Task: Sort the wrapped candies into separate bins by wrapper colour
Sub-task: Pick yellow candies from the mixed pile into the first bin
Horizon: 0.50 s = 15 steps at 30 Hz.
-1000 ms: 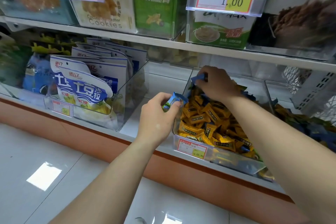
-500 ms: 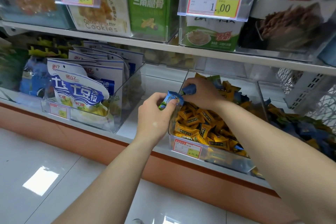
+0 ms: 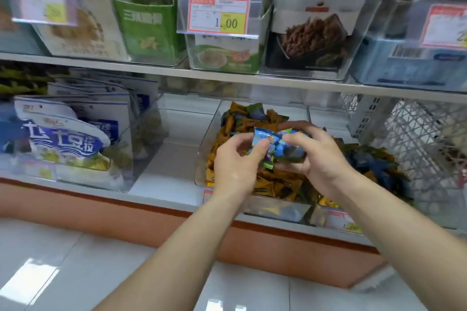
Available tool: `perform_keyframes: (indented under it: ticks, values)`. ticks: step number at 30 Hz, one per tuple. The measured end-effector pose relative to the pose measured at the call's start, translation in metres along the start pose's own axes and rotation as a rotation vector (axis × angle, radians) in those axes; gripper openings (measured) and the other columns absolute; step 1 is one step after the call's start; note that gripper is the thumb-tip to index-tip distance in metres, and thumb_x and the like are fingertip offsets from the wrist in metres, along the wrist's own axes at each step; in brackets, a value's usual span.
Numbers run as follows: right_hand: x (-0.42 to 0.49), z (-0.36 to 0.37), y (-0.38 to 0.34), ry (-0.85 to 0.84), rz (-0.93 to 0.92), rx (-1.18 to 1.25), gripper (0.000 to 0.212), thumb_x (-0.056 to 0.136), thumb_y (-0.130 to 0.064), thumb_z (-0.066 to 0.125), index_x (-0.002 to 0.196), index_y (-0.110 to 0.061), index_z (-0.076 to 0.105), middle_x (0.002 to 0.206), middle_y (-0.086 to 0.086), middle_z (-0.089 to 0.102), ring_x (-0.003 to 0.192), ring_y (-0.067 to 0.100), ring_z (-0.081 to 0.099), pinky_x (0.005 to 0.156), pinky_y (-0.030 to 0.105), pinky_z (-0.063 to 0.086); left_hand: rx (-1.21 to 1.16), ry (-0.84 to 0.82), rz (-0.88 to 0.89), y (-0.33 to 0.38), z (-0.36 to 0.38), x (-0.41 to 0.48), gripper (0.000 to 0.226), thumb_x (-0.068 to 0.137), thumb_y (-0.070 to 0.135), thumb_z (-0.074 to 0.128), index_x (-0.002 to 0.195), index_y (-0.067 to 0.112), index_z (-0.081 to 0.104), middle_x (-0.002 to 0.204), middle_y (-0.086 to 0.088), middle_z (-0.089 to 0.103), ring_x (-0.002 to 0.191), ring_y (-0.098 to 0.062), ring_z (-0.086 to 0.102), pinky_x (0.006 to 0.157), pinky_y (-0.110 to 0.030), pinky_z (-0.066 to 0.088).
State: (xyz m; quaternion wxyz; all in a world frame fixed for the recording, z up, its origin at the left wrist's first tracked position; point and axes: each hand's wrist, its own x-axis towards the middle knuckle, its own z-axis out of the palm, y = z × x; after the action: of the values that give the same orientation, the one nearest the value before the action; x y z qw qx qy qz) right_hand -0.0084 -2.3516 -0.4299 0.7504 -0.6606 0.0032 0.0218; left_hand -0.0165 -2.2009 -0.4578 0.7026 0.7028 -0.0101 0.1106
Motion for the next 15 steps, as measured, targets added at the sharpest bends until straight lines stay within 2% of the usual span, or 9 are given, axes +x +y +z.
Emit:
perform_keyframes:
  ticks: [1,3,5,7,9,11,13,15]
  values:
    - [-0.006,-0.007,-0.001,-0.005,0.007,0.005,0.017,0.085,-0.017,0.074,0.101,-0.014,0.07,0.109,0.013,0.069,0.088,0.028,0.073,0.066,0.04,0.059,-0.029,-0.043,-0.019,0.0,0.009,-0.003,0.019,0.089,0.031,0.073,0.104,0.019,0.073,0.092,0.001,0.075,0.092,-0.019,0.071,0.078,-0.043,0.061]
    - [-0.014,-0.019,-0.002,0.004,-0.01,0.007,0.038,0.075,-0.031,0.08,0.107,-0.014,0.068,0.108,0.011,0.071,0.091,0.025,0.072,0.069,0.041,0.059,-0.038,-0.088,-0.002,0.002,0.027,-0.009,0.019,0.089,0.028,0.073,0.105,0.018,0.073,0.092,-0.001,0.074,0.088,-0.018,0.071,0.077,-0.044,0.061]
    - [-0.016,-0.029,-0.002,0.048,-0.026,0.003,0.051,0.071,-0.033,0.08,0.116,-0.012,0.066,0.113,0.011,0.07,0.093,0.025,0.071,0.069,0.038,0.058,-0.039,-0.04,0.02,0.003,0.043,-0.013,0.018,0.085,0.028,0.077,0.099,0.02,0.07,0.089,0.001,0.072,0.085,-0.017,0.07,0.076,-0.045,0.061]
    - [-0.018,-0.042,-0.001,0.08,-0.004,0.028,0.048,0.077,-0.027,0.08,0.12,-0.011,0.065,0.116,0.014,0.069,0.093,0.027,0.071,0.067,0.036,0.057,-0.017,-0.026,0.015,0.002,0.055,-0.014,0.015,0.083,0.03,0.079,0.089,0.02,0.07,0.085,0.002,0.072,0.086,-0.02,0.069,0.077,-0.049,0.059]
    - [-0.016,-0.06,0.0,0.12,-0.003,0.032,0.037,0.079,-0.019,0.08,0.114,-0.012,0.068,0.112,0.015,0.071,0.088,0.025,0.072,0.064,0.035,0.057,0.0,-0.103,-0.026,-0.002,0.063,-0.013,0.012,0.086,0.034,0.075,0.084,0.021,0.075,0.083,0.003,0.074,0.087,-0.02,0.071,0.081,-0.05,0.058]
    - [-0.009,-0.084,0.002,0.228,-0.124,-0.167,0.028,0.078,-0.016,0.082,0.104,-0.016,0.071,0.104,0.009,0.073,0.088,0.022,0.072,0.065,0.032,0.058,0.151,-0.146,0.008,-0.008,0.062,-0.005,0.011,0.088,0.036,0.072,0.086,0.026,0.077,0.083,0.012,0.075,0.085,-0.005,0.069,0.08,-0.035,0.059]
    - [-0.001,-0.111,0.002,0.341,-0.302,-0.457,0.025,0.078,-0.019,0.083,0.1,-0.023,0.071,0.098,-0.004,0.073,0.092,0.014,0.07,0.074,0.024,0.054,0.453,-0.107,0.123,-0.015,0.052,0.006,0.007,0.088,0.037,0.07,0.09,0.033,0.075,0.084,0.022,0.071,0.085,0.006,0.064,0.074,-0.017,0.052]
    - [0.006,-0.136,0.001,0.386,-0.353,-0.655,0.027,0.079,-0.027,0.081,0.103,-0.03,0.068,0.1,-0.01,0.07,0.097,0.013,0.067,0.075,0.016,0.047,0.628,-0.028,0.153,-0.019,0.039,0.018,0.01,0.089,0.034,0.067,0.098,0.034,0.072,0.089,0.021,0.069,0.088,0.0,0.064,0.07,-0.019,0.048]
